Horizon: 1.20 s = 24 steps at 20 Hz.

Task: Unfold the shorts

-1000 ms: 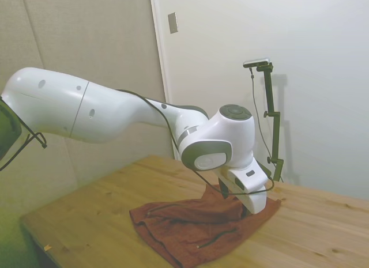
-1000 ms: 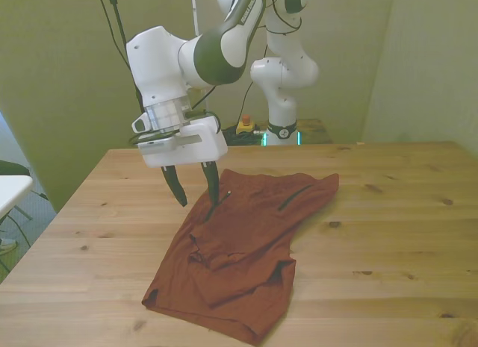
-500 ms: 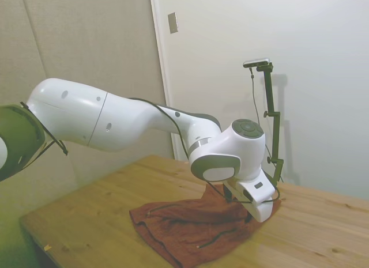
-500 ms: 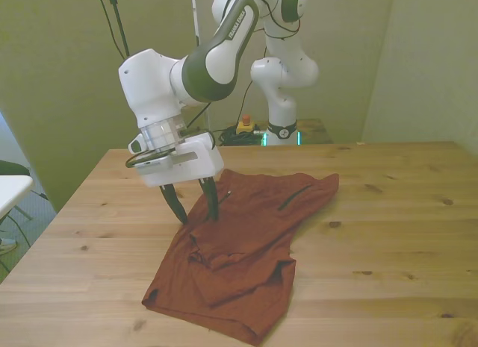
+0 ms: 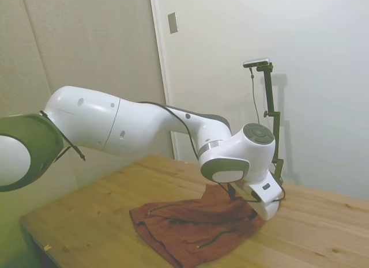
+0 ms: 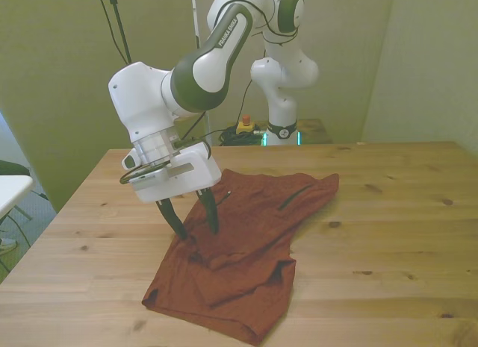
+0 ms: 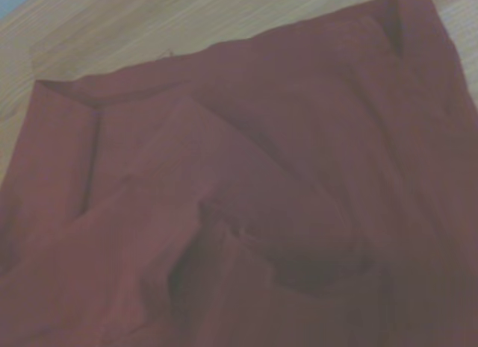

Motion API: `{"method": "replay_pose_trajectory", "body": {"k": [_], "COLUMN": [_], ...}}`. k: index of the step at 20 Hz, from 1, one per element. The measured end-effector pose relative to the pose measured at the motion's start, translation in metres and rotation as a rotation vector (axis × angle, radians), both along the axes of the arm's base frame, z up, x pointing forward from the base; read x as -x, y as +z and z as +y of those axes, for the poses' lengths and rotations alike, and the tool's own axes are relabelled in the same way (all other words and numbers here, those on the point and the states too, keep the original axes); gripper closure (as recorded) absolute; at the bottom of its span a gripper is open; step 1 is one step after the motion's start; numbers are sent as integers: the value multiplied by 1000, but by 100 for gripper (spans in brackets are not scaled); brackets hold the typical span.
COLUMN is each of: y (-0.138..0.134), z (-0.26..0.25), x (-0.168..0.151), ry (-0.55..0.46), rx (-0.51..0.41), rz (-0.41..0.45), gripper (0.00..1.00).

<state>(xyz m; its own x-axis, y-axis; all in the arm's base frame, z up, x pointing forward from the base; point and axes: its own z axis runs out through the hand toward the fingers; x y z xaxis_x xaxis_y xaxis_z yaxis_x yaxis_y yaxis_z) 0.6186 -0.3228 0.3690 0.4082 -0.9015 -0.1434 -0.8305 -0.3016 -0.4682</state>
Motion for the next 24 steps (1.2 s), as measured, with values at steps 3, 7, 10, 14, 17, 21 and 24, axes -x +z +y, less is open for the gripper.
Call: {"method": "replay_pose_trajectory", "body": {"k": [3, 7, 10, 14, 17, 21, 24], "y": [-5, -6, -6, -16, -20, -21, -21], "z": [5, 7, 6, 4, 3, 3, 3], "x": [-9, -13, -13, -11, -11, -11, -11], "ry": [18, 35, 38, 36, 35, 34, 32], "rx": [-5, -17, -23, -44, -46, -47, -52], "rz": [-7, -14, -12, 0, 5, 7, 4], "gripper": [100, 100, 100, 100, 100, 100, 100]}}
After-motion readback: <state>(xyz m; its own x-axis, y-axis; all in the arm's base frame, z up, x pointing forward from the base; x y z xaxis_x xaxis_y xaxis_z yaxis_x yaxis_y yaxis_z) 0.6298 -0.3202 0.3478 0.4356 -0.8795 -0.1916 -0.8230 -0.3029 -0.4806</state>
